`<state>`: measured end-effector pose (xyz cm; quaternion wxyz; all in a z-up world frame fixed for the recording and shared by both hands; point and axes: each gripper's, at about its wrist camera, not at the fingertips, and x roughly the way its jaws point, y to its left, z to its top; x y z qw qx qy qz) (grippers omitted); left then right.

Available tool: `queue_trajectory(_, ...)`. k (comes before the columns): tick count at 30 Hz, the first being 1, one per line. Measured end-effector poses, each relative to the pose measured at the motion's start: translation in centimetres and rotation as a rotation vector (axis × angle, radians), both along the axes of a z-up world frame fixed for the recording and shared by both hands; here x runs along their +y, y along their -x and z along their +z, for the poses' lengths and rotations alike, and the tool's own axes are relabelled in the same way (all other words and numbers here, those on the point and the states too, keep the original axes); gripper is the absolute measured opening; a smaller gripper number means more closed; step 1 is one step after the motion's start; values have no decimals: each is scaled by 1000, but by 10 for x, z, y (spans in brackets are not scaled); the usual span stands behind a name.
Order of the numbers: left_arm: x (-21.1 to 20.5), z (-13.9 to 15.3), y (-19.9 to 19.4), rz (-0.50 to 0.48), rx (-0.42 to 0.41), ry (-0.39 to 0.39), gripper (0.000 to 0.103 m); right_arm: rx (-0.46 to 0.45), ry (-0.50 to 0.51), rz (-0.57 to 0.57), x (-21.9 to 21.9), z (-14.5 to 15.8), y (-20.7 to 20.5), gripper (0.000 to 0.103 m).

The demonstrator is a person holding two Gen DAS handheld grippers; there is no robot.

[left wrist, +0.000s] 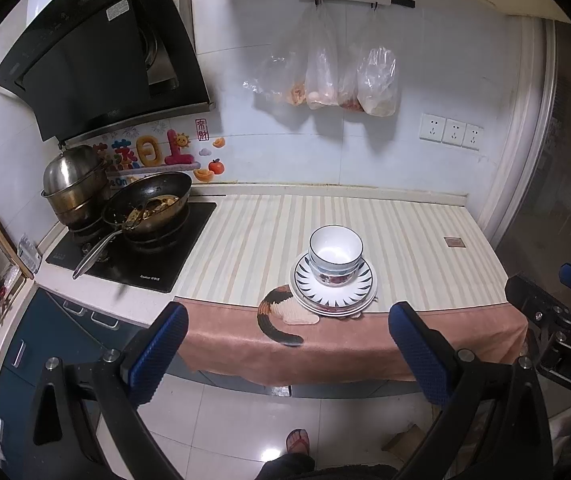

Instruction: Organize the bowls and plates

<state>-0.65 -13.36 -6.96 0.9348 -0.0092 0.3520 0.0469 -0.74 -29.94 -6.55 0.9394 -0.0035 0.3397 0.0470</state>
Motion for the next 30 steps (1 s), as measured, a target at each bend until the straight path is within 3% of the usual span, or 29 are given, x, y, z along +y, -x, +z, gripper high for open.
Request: queue_trajectory(30,-1,1,1,-13,0,-4,103,-1,-14,-36,3,-3,8,101)
